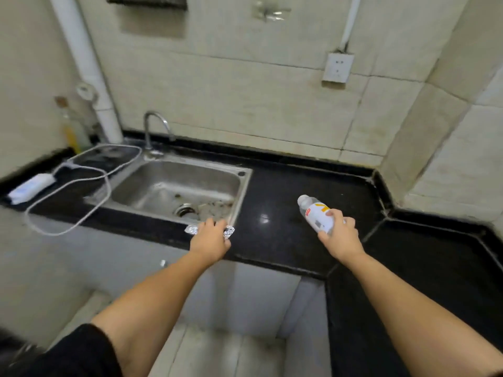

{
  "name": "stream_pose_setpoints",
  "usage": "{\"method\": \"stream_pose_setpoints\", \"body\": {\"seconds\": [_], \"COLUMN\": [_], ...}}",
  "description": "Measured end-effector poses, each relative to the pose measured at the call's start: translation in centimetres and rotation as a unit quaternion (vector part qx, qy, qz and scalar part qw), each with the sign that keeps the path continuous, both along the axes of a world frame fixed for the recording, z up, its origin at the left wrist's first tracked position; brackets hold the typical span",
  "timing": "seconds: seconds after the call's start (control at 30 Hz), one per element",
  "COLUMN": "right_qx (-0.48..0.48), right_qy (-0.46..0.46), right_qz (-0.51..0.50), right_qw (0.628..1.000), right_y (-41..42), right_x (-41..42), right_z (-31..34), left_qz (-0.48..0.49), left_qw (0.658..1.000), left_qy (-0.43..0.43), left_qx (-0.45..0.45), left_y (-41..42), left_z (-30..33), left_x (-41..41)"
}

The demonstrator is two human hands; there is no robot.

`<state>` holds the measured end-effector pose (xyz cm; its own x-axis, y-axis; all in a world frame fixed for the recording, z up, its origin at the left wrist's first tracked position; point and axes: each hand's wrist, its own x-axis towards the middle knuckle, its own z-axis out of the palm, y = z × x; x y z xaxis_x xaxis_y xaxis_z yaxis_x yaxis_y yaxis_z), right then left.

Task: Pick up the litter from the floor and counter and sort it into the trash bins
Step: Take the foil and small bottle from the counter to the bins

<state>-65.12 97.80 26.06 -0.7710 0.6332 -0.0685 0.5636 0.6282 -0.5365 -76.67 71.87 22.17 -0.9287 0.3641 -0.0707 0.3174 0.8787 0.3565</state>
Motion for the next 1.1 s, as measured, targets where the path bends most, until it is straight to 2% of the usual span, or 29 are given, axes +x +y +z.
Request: {"method": "stream_pose_setpoints", "body": {"seconds": [0.2,0.4,0.5,0.6,0.7,0.77,0.87,0.93,1.1], "right_qx": [0.005,0.004,-0.012,-0.016,0.001,0.012,0.012,0.014,0.038], "right_qy": [-0.016,-0.027,-0.049,-0.088,-0.113,-0.134,-0.175,-0.196,-0.238], "right_qz": [0.185,0.351,0.432,0.519,0.573,0.624,0.675,0.693,0.709], "right_qw": [0.983,0.936,0.900,0.850,0.811,0.769,0.717,0.693,0.662], "right_y": [-18.3,-40.7,-52.6,-64.5,-71.7,-76.9,-83.1,-86.5,-93.8], "right_x": [-5.1,-3.4,0.5,5.6,9.8,12.3,14.7,15.1,14.2], "right_z": [-0.1,-2.2,-4.5,-7.0,-8.7,-10.5,-13.3,-15.6,-21.9], "left_qz": [0.202,0.351,0.434,0.532,0.590,0.630,0.661,0.677,0.693], "left_qw": [0.979,0.935,0.899,0.840,0.796,0.759,0.727,0.708,0.670], "left_qy": [-0.012,-0.037,-0.054,-0.096,-0.131,-0.158,-0.182,-0.203,-0.258], "left_qx": [0.008,-0.021,-0.027,-0.036,-0.044,-0.038,-0.019,-0.004,0.062], "left_y": [-21.8,-44.1,-54.8,-64.4,-69.6,-72.6,-75.1,-76.3,-79.6], "left_z": [-0.3,-2.4,-3.6,-5.3,-6.9,-7.9,-10.5,-12.8,-19.7], "left_x": [3.2,15.8,25.0,35.7,43.0,47.2,51.2,52.3,50.8]}}
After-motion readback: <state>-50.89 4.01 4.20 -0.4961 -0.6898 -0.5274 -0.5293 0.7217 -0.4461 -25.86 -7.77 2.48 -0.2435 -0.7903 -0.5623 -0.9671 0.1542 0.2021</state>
